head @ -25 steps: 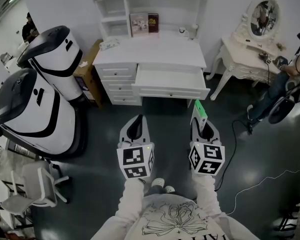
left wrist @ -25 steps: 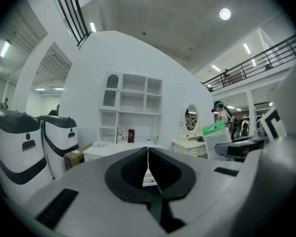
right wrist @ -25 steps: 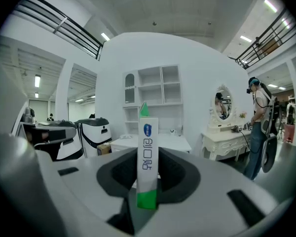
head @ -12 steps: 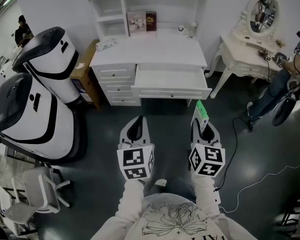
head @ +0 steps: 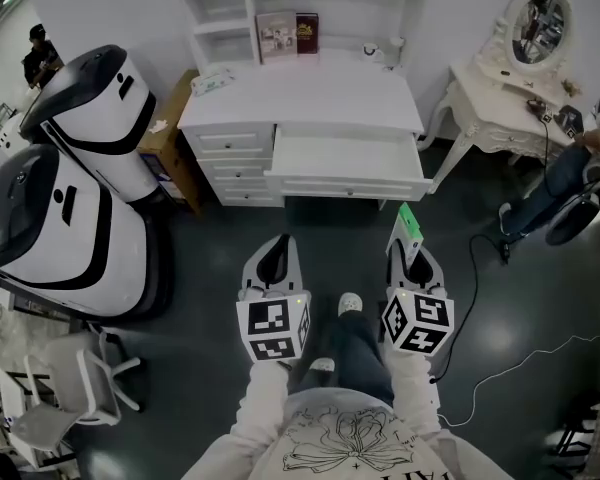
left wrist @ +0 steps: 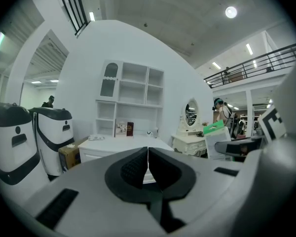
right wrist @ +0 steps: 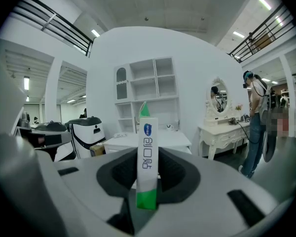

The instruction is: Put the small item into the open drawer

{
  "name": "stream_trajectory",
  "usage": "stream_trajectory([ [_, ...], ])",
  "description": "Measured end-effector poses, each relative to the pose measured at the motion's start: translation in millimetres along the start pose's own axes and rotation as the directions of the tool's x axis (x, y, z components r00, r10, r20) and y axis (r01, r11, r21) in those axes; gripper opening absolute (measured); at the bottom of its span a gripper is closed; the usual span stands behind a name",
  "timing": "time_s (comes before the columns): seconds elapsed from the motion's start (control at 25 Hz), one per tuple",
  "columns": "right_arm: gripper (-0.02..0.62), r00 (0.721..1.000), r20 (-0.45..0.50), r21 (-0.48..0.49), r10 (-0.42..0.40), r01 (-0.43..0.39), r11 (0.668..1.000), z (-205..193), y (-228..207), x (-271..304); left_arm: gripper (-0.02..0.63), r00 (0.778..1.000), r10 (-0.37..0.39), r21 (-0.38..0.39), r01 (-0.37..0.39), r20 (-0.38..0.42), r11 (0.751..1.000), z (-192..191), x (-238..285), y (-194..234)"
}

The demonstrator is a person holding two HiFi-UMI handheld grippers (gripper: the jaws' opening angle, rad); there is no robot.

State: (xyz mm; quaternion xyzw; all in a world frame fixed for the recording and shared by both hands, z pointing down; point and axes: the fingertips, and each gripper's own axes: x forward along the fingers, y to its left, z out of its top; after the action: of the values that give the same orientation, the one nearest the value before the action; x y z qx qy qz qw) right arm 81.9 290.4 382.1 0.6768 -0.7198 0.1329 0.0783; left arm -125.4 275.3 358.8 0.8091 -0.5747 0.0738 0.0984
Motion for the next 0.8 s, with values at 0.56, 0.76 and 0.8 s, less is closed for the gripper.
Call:
stream_trajectory([
  [0.56, 0.089, 0.999, -0.01, -0.016, 0.046, -0.046, 0.999, 55.5, -56.9, 152.5, 0.007, 0.996, 0.083, -0.016, -0.083, -0.007, 0.996, 31.9, 146.0, 9.9],
  [0.76, 0.089, 0.997, 0.008, -0.036, 0.083, -0.083, 0.996, 84.7, -80.2, 211.2, 0.006, 0.994, 0.109, -0.015, -0.108, 0.016, 0.994, 53.8, 207.9, 6.7],
  [0.8, 0.089, 0.996, 0.009, -0.039, 0.09, -0.09, 0.995, 88.8, -85.0, 221.8, 0.006, 0.993, 0.113, -0.017, -0.113, 0.018, 0.993, 56.5, 219.2, 5.8],
])
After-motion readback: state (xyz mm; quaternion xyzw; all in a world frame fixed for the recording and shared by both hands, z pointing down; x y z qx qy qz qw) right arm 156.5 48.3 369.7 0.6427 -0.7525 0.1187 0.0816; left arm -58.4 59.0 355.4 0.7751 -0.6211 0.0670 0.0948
